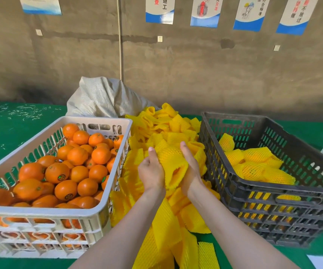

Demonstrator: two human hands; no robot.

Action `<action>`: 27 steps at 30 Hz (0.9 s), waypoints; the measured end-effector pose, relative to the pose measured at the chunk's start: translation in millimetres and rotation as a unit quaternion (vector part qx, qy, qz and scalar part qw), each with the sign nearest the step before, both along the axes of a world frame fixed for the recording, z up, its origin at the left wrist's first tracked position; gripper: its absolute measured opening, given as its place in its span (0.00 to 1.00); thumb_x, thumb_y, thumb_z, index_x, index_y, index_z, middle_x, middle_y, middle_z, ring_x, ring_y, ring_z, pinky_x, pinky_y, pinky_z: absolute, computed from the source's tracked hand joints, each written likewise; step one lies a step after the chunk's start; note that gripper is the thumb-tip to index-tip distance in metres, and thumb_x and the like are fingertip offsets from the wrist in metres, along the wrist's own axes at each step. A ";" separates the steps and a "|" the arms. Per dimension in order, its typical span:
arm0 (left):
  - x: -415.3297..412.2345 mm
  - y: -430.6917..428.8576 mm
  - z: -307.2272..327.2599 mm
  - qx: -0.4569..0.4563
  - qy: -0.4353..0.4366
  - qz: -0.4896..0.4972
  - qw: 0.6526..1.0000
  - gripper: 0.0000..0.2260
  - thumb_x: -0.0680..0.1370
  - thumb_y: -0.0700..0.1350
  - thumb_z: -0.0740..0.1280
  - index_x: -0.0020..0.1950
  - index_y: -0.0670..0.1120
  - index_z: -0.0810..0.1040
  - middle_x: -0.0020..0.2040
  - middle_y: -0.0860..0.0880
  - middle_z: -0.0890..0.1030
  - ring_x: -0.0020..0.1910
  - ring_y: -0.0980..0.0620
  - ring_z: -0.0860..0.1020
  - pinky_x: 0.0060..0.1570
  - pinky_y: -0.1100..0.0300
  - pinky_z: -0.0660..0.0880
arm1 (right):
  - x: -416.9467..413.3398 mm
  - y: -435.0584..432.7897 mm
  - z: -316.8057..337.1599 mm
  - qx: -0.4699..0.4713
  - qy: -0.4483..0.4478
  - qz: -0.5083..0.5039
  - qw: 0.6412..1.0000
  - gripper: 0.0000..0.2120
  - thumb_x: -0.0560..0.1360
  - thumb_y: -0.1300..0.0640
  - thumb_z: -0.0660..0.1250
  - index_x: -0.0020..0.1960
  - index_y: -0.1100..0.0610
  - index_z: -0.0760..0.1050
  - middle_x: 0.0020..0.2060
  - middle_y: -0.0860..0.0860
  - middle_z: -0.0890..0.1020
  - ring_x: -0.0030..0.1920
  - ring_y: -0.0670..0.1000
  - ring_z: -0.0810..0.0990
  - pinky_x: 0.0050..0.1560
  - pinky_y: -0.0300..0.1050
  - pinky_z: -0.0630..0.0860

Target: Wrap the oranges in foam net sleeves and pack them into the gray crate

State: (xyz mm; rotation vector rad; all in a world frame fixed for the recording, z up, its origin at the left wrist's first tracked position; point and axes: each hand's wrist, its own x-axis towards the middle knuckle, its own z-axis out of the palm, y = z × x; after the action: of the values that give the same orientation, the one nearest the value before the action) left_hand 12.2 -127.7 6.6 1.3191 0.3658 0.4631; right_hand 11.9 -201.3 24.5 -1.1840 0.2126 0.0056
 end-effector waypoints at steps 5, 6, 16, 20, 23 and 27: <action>0.9 12.6 -3.0 -0.055 -0.064 -0.151 0.985 0.18 0.81 0.52 0.60 0.38 0.40 0.74 0.34 0.40 0.74 0.35 0.46 0.73 0.38 0.54 0.70 | 3.8 -10.6 -8.0 0.069 -0.025 0.094 0.993 0.14 0.74 0.47 0.64 0.49 0.54 0.84 0.48 0.55 0.84 0.48 0.53 0.83 0.50 0.49 0.79; 2.7 15.2 -3.1 -0.058 -0.071 -0.180 0.979 0.19 0.80 0.52 0.60 0.38 0.39 0.75 0.34 0.41 0.77 0.35 0.47 0.76 0.38 0.56 0.73 | 3.4 -11.9 -7.6 0.089 -0.039 0.100 0.990 0.14 0.76 0.49 0.62 0.44 0.53 0.85 0.44 0.53 0.85 0.44 0.51 0.83 0.45 0.46 0.80; -0.3 22.9 15.6 0.003 -0.105 -0.248 0.963 0.18 0.76 0.56 0.61 0.45 0.39 0.74 0.38 0.38 0.73 0.38 0.44 0.73 0.38 0.58 0.71 | -13.9 -17.3 4.3 0.132 -0.097 0.146 0.976 0.18 0.80 0.52 0.54 0.43 0.53 0.81 0.39 0.52 0.83 0.40 0.49 0.82 0.39 0.41 0.80; -2.6 25.8 17.6 0.044 -0.126 -0.251 0.959 0.20 0.79 0.52 0.60 0.31 0.42 0.66 0.27 0.48 0.69 0.28 0.54 0.69 0.32 0.60 0.67 | -19.4 -22.5 5.3 0.117 -0.137 0.166 0.970 0.23 0.82 0.61 0.47 0.41 0.55 0.79 0.33 0.44 0.84 0.36 0.41 0.82 0.35 0.34 0.78; -3.5 26.8 18.3 0.058 -0.131 -0.257 0.956 0.21 0.81 0.48 0.60 0.28 0.46 0.65 0.23 0.53 0.69 0.25 0.57 0.68 0.28 0.63 0.66 | -26.8 -22.3 8.6 0.115 -0.134 0.204 0.963 0.29 0.81 0.55 0.49 0.32 0.50 0.84 0.32 0.47 0.84 0.32 0.41 0.82 0.31 0.35 0.78; -2.9 25.7 19.6 0.047 -0.123 -0.260 0.957 0.18 0.80 0.48 0.61 0.31 0.43 0.68 0.27 0.49 0.72 0.28 0.54 0.72 0.29 0.63 0.70 | -23.5 -18.7 17.4 0.109 -0.118 0.229 0.960 0.19 0.72 0.50 0.57 0.32 0.51 0.84 0.30 0.49 0.83 0.32 0.45 0.83 0.30 0.37 0.78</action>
State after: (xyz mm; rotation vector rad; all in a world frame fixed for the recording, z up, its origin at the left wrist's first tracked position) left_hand 9.3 -101.9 26.3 1.3705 -0.2149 0.1955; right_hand -11.6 -220.0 41.9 -0.9805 -0.2702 0.2862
